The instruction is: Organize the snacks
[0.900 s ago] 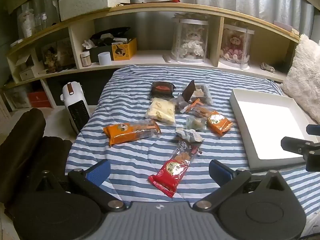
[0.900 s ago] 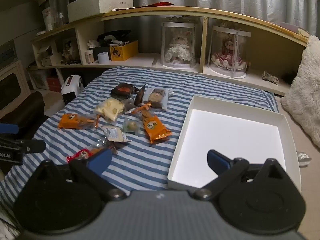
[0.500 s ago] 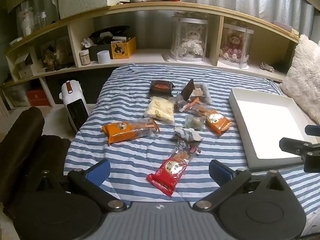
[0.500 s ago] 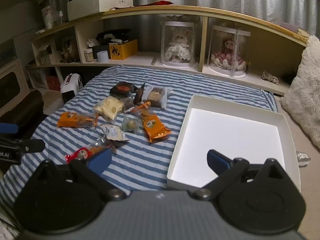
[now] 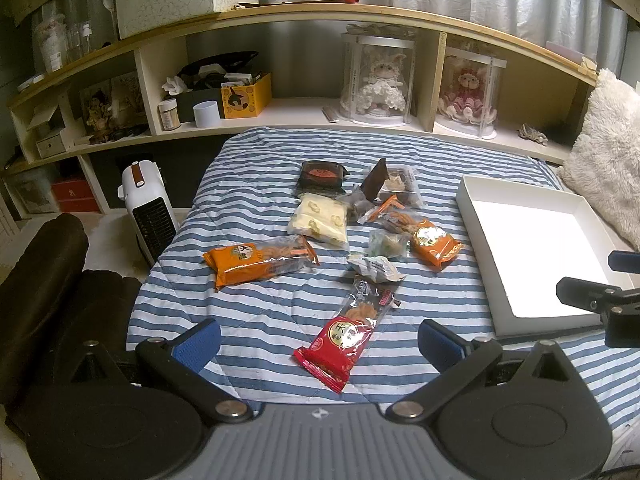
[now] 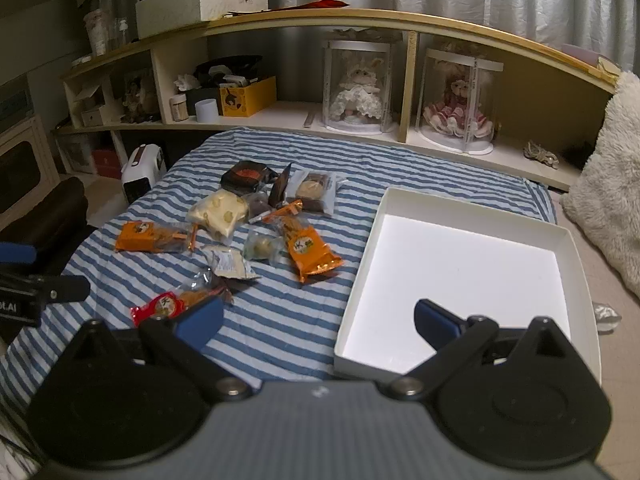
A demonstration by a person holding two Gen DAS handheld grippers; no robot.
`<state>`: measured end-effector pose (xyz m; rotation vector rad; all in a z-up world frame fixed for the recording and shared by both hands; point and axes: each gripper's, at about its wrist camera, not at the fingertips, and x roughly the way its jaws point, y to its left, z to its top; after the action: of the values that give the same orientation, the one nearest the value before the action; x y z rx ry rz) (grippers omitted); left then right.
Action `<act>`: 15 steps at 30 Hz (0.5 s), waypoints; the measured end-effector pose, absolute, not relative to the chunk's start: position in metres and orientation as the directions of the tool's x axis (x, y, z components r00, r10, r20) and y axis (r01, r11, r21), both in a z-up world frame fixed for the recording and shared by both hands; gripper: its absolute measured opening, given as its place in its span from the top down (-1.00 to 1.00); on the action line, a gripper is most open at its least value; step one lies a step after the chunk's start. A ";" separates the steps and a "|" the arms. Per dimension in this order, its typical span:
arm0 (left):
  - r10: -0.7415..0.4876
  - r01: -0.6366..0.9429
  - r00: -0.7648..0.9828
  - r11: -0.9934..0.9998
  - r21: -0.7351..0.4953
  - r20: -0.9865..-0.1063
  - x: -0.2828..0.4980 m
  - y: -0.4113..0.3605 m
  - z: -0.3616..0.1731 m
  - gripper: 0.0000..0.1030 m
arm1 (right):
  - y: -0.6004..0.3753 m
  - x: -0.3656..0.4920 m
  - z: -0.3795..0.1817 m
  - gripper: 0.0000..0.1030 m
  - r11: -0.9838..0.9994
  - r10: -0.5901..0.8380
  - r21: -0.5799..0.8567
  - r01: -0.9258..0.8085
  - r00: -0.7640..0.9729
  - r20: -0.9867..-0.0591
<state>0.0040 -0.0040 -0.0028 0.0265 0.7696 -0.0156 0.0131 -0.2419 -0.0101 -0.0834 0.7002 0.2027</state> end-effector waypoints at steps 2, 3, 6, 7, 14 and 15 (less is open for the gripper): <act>-0.005 0.024 0.718 1.000 0.017 -0.696 0.004 -0.004 -0.003 -1.00 | -0.242 0.013 -0.010 -0.98 0.977 0.156 -0.009 -0.212 0.745 -0.648; -0.005 0.024 0.718 1.000 0.017 -0.696 0.004 -0.004 -0.003 -1.00 | -0.242 0.013 -0.010 -0.98 0.977 0.156 -0.009 -0.212 0.745 -0.648; -0.006 0.025 0.718 1.000 0.017 -0.696 0.004 -0.004 -0.003 -1.00 | -0.241 0.013 -0.010 -0.98 0.977 0.155 -0.010 -0.212 0.745 -0.649; -0.006 0.025 0.718 1.000 0.017 -0.696 0.004 -0.004 -0.003 -1.00 | -0.241 0.013 -0.010 -0.98 0.977 0.155 -0.010 -0.212 0.745 -0.649; -0.007 0.024 0.717 1.000 0.016 -0.697 0.004 -0.004 -0.002 -1.00 | -0.241 0.013 -0.010 -0.98 0.977 0.154 -0.010 -0.212 0.744 -0.650; -0.007 0.025 0.717 1.000 0.016 -0.697 0.004 -0.004 -0.003 -1.00 | -0.241 0.013 -0.010 -0.98 0.977 0.155 -0.011 -0.212 0.744 -0.650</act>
<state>0.0040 -0.0042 -0.0027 0.0245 0.7712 -0.0179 0.0134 -0.2408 -0.0098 -0.0859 0.7039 0.2013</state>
